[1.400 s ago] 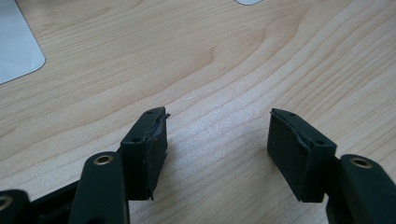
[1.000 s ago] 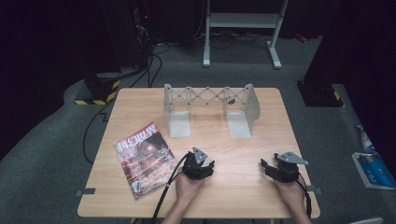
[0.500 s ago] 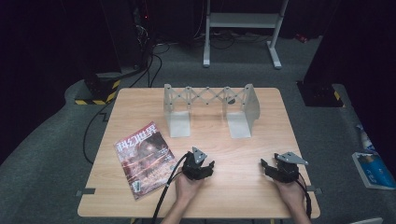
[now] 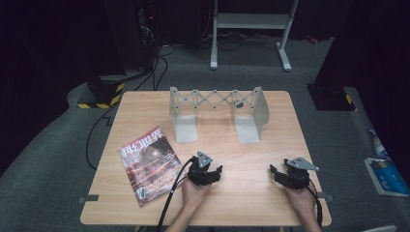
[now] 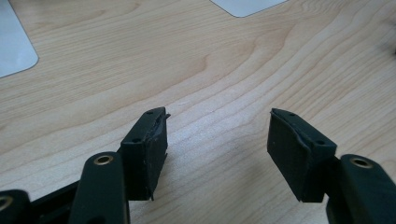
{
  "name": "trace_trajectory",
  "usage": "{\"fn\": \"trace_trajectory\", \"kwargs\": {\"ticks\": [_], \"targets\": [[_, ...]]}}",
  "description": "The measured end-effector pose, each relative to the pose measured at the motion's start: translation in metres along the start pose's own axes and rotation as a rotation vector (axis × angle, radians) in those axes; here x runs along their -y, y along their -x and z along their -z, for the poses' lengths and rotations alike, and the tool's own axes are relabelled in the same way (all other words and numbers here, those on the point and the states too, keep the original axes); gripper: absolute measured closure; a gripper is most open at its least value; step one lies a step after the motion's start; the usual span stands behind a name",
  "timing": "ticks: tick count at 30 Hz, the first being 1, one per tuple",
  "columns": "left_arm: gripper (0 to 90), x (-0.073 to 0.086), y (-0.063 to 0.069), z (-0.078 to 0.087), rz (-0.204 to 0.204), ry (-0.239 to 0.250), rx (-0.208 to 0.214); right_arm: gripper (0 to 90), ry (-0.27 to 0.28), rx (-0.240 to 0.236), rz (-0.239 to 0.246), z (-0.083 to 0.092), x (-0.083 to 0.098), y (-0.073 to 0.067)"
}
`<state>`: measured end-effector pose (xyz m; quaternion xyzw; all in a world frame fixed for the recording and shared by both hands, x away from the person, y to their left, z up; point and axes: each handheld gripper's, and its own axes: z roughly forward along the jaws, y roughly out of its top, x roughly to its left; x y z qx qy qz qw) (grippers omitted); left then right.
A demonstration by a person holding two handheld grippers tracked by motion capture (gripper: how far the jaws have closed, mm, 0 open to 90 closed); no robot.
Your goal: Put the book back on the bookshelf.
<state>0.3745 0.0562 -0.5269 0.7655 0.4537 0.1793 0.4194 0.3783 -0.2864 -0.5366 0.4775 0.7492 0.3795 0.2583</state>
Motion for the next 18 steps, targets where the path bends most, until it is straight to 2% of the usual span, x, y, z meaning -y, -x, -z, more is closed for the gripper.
{"fn": "trace_trajectory", "kwargs": {"ticks": [2, 5, 8, 18], "targets": [[38.0, -0.001, 0.0, 0.001, 0.001, 0.003, 0.02, 33.7, 0.0, -0.001, -0.001, 0.0, 0.0, 0.0], [37.7, -0.001, 0.0, 0.003, -0.006, 0.008, 0.028, 33.7, 0.0, -0.002, 0.004, 0.0, 0.0, 0.0], [36.8, -0.003, -0.002, 0.008, 0.01, 0.016, 0.043, 33.7, 0.001, -0.002, 0.005, 0.0, 0.0, 0.0], [36.4, -0.006, -0.009, 0.019, 0.023, 0.035, 0.039, 33.7, 0.002, -0.003, 0.008, 0.0, 0.0, 0.0]]}}
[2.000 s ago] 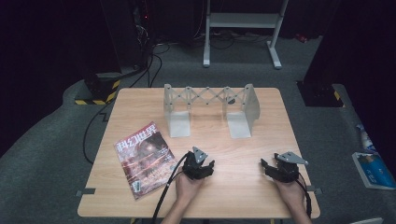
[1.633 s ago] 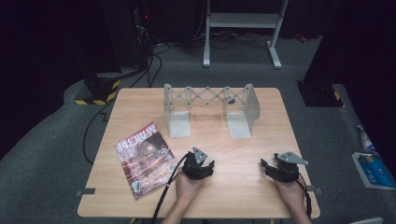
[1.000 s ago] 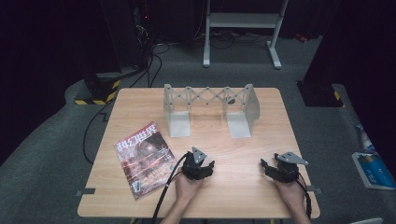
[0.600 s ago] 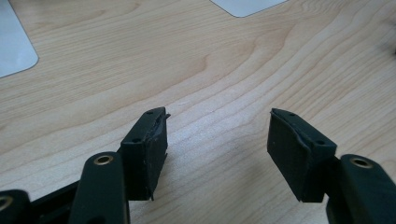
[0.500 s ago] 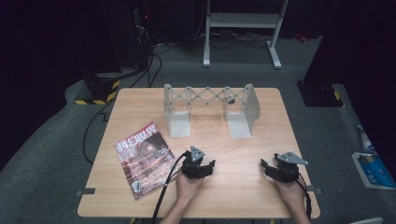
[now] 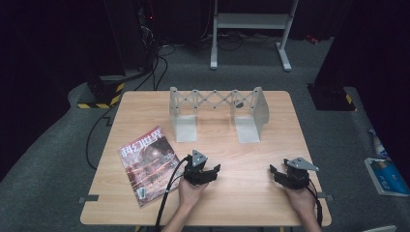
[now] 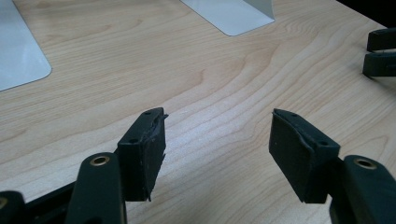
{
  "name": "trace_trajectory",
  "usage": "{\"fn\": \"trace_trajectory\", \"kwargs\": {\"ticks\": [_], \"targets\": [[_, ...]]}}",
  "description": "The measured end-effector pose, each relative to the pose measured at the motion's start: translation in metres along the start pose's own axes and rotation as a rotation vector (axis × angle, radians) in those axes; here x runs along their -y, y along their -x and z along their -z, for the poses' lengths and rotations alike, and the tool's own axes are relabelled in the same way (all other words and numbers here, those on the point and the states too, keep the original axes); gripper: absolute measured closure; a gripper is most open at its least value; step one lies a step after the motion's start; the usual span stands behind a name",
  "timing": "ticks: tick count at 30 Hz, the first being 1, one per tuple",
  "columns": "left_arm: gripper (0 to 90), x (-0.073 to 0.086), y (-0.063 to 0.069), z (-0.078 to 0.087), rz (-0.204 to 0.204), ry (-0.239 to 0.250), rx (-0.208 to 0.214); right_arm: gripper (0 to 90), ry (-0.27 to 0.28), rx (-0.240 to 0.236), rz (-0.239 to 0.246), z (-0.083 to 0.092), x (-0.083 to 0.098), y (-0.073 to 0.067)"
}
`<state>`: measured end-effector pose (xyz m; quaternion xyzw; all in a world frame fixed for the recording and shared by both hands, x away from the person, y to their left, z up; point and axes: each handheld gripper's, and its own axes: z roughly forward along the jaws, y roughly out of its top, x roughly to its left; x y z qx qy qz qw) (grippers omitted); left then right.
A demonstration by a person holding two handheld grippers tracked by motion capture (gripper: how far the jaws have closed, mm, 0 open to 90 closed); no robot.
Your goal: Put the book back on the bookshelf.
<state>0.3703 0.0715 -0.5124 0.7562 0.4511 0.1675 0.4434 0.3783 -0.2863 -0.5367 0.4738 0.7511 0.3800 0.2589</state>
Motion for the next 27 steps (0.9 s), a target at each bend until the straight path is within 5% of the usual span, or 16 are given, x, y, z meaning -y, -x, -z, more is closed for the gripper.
{"fn": "trace_trajectory", "kwargs": {"ticks": [12, 27], "targets": [[37.4, -0.004, -0.013, 0.014, 0.046, 0.022, -0.014, 33.7, 0.002, -0.001, 0.003, 0.0, 0.0, 0.0], [36.3, -0.004, -0.027, 0.034, 0.04, 0.024, -0.048, 33.7, 0.002, -0.001, 0.003, 0.0, 0.0, 0.0]]}}
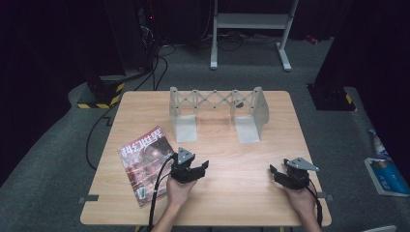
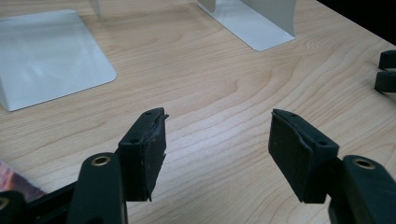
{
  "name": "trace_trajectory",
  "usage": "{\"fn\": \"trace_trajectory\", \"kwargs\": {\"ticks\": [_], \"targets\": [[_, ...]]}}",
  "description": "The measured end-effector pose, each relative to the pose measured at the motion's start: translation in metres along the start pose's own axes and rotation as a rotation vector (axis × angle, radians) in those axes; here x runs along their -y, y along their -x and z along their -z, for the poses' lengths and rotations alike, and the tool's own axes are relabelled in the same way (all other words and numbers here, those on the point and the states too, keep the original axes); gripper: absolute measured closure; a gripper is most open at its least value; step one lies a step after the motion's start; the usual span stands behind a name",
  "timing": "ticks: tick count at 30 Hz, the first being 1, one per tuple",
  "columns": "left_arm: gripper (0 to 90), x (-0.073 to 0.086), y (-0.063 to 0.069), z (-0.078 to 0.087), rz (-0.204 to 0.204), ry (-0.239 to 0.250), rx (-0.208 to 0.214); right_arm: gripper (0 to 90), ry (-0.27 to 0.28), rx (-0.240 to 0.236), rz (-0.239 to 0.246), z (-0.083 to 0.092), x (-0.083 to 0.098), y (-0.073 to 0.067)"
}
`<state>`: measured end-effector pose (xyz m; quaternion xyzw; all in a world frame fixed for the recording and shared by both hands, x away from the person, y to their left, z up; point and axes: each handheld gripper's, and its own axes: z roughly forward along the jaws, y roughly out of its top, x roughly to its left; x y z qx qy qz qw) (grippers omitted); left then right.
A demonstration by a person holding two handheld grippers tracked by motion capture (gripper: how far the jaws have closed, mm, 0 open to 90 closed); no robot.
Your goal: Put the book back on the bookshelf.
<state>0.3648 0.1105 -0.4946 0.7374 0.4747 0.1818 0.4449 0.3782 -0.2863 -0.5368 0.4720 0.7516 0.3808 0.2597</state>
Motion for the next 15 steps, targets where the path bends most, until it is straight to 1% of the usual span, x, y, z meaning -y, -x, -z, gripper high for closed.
{"fn": "trace_trajectory", "kwargs": {"ticks": [1, 2, 6, 9, 15], "targets": [[36.1, 0.0, -0.004, 0.003, 0.002, 0.002, -0.013, 33.7, 0.0, 0.0, 0.0, 0.0, 0.0, 0.0], [36.0, 0.0, -0.004, 0.003, 0.002, 0.002, -0.013, 33.7, 0.0, 0.0, 0.0, 0.0, 0.0, 0.0], [35.7, 0.001, -0.013, 0.01, 0.025, 0.004, -0.028, 33.7, 0.001, -0.001, 0.001, 0.0, 0.0, 0.0], [35.6, 0.002, -0.017, 0.014, 0.031, 0.001, -0.038, 33.7, -0.001, -0.001, -0.005, 0.0, 0.0, -0.001], [35.6, 0.007, -0.025, 0.021, 0.048, 0.002, -0.057, 33.7, 0.001, 0.0, 0.003, 0.0, 0.0, -0.001]]}}
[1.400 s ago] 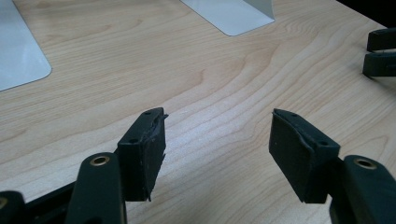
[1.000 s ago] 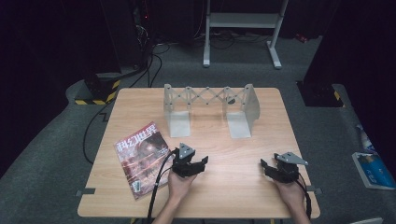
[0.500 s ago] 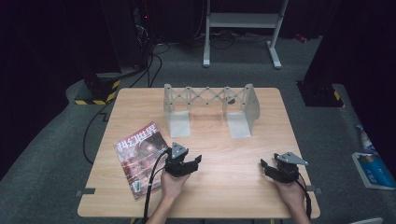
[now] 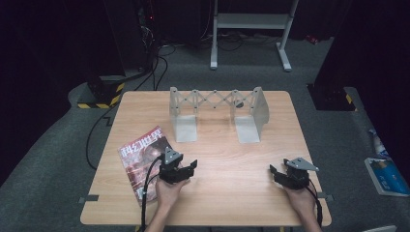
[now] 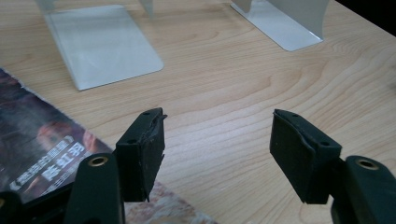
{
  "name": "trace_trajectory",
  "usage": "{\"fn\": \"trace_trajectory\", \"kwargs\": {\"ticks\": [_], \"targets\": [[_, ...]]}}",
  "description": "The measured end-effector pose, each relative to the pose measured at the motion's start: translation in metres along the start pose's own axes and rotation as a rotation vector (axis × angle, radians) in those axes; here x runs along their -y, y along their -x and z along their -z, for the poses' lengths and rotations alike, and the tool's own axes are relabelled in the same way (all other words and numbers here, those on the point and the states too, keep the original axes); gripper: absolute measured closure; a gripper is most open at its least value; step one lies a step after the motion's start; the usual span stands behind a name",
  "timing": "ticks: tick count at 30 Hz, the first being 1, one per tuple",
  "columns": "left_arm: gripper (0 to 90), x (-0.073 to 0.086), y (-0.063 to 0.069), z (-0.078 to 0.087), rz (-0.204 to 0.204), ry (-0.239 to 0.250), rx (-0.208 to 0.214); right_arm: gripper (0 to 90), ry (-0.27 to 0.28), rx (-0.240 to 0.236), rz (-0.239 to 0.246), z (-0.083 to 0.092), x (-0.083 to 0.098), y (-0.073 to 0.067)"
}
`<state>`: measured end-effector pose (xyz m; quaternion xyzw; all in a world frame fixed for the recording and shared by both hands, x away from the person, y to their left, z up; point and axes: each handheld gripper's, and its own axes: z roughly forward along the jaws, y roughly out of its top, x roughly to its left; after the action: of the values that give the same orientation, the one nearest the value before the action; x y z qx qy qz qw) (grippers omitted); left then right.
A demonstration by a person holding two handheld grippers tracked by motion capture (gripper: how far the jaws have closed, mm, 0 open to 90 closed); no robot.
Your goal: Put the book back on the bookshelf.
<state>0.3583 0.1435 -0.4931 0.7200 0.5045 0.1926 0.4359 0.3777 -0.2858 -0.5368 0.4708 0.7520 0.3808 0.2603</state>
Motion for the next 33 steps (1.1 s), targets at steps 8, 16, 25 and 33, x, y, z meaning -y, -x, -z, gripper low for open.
{"fn": "trace_trajectory", "kwargs": {"ticks": [8, 16, 25, 33], "targets": [[35.0, 0.003, -0.016, 0.011, 0.02, 0.002, -0.038, 33.8, 0.0, -0.002, 0.001, 0.0, 0.0, 0.0], [34.7, 0.007, -0.034, 0.017, 0.053, -0.009, -0.083, 33.8, 0.001, -0.002, 0.003, 0.0, 0.0, 0.0], [33.2, 0.01, -0.056, 0.026, 0.083, -0.021, -0.141, 33.8, 0.0, -0.005, 0.002, 0.0, 0.0, 0.0], [28.8, 0.013, -0.087, 0.036, 0.138, -0.036, -0.213, 33.8, 0.0, -0.004, 0.001, 0.0, 0.0, -0.001]]}}
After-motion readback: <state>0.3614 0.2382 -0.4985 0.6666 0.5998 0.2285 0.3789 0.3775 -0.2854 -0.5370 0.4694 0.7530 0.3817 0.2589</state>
